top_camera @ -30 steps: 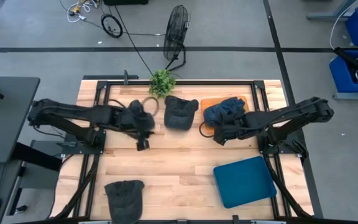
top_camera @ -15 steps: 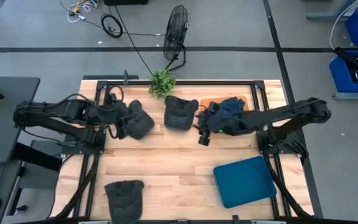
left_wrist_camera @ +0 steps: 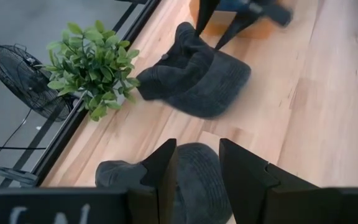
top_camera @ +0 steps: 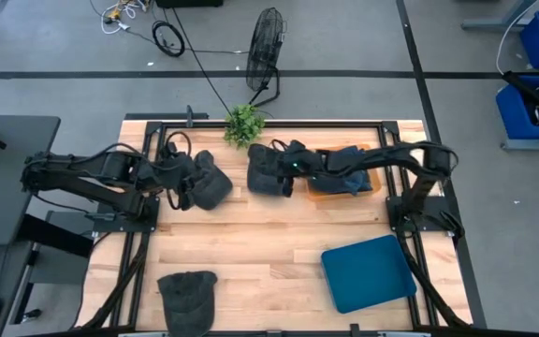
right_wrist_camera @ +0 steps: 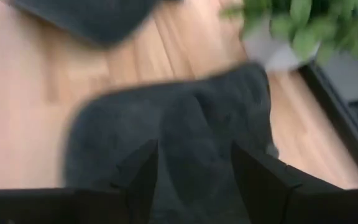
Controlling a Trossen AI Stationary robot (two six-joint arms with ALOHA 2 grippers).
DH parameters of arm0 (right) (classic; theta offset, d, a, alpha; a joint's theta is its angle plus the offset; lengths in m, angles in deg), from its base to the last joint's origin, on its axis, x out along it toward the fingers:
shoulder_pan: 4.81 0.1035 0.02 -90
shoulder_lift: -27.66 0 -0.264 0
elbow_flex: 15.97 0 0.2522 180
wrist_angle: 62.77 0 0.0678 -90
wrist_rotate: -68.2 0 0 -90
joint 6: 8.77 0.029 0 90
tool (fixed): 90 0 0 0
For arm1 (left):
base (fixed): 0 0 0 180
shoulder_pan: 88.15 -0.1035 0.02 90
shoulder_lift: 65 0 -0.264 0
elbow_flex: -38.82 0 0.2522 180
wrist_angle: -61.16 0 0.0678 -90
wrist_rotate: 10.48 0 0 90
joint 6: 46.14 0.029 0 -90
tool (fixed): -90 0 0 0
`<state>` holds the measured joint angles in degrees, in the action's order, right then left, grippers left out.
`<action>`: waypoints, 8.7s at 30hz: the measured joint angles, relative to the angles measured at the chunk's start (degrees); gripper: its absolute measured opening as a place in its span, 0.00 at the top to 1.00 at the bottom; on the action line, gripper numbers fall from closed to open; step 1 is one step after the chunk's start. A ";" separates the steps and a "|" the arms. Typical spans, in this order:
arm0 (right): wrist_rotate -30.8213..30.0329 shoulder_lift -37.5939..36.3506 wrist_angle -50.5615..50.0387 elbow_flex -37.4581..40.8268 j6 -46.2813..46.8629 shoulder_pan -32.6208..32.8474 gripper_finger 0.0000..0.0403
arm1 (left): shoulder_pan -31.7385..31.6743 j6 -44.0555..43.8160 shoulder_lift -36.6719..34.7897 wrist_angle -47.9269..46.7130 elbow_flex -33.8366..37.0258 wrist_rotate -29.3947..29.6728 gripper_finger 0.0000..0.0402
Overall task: Pick & Place hat
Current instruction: Put the top right black cap into the blue bin, then put the top black cap into the blue bin
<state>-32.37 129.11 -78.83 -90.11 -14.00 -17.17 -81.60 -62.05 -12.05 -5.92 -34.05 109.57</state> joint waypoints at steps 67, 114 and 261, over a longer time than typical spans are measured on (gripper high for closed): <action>-3.73 -11.73 -74.12 -15.51 126.51 63.13 1.00 | 0.07 -4.42 0.04 -0.05 0.00 2.28 0.69; 11.72 -9.90 -76.03 -25.22 130.20 68.99 1.00 | 0.06 -4.47 0.04 2.48 0.00 6.81 0.69; 10.23 -7.79 -2.32 -13.18 -8.12 19.43 0.55 | -1.35 24.56 0.68 58.27 29.00 -30.54 0.99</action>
<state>-22.14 121.33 -81.16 -103.29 -22.13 2.26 -82.95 -37.49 -11.37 52.35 -5.05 79.03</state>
